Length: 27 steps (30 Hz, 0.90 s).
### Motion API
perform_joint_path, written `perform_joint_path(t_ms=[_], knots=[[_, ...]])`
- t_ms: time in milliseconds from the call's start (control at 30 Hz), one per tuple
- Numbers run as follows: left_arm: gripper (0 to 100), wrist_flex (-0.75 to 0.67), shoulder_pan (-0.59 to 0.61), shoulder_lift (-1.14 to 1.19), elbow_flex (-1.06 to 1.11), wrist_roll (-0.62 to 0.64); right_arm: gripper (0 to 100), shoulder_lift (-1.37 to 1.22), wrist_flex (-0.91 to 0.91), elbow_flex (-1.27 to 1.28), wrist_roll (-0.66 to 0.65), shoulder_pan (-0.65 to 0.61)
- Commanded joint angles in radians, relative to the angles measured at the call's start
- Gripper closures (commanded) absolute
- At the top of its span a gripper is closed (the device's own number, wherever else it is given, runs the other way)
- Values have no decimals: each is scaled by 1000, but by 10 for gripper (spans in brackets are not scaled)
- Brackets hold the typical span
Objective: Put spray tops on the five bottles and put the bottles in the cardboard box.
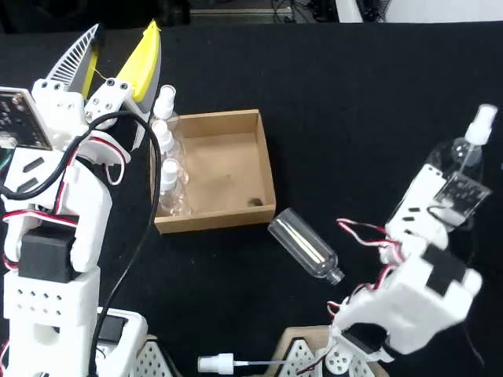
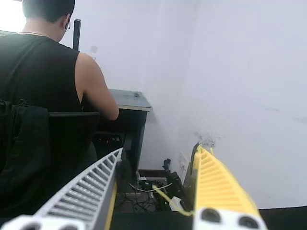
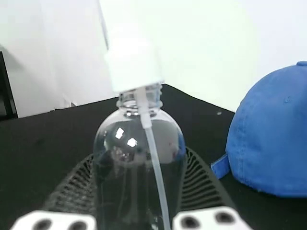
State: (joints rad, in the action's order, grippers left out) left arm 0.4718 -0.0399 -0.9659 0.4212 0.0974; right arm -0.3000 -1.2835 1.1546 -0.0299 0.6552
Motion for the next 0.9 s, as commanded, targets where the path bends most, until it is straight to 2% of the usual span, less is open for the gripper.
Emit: perform_joint_path(t_ms=[0, 233, 400, 867], knots=[[784, -21, 5, -14, -7, 9, 988, -105, -176, -30, -11, 26], [784, -21, 5, -14, -7, 9, 987, -314, -419, -35, -12, 20], [784, -21, 5, -14, -7, 9, 986, -372, -425, -36, -83, 6], [784, -21, 5, -14, -7, 9, 986, -383, -423, -25, -87, -34]])
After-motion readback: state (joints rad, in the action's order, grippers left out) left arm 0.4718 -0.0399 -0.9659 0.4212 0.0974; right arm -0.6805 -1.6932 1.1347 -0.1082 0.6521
